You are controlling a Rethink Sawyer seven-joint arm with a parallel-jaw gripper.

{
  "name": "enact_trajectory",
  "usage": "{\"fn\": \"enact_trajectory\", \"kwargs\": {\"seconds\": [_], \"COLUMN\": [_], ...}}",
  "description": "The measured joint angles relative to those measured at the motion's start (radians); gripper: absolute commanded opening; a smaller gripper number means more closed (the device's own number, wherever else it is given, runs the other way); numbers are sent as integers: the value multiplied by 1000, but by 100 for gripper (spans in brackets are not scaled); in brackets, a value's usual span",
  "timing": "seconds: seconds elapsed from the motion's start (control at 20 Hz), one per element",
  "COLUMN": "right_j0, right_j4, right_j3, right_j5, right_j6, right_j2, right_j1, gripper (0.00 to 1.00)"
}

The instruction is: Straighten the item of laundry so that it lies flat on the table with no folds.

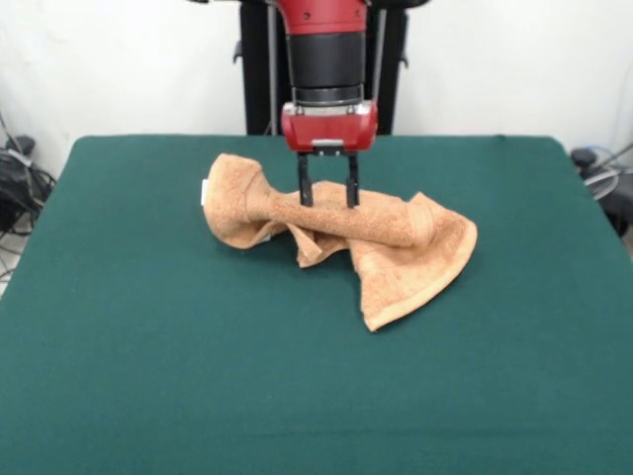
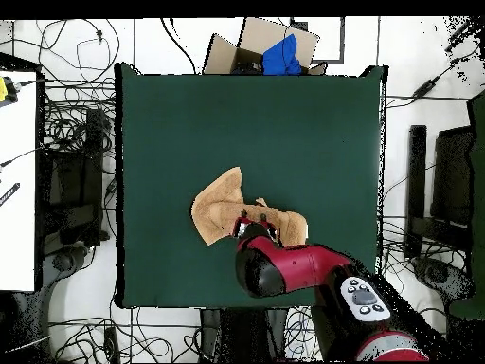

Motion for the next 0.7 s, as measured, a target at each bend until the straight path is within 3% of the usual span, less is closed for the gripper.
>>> {"fn": "enact_trajectory", "kwargs": {"seconds": [0.7], "right_j0": [-23], "right_j4": [-47], "right_j3": [-1], "right_j5": [0], "right_j6": [0], "right_j2": [11], "right_j1": [16], "gripper": [100]}}
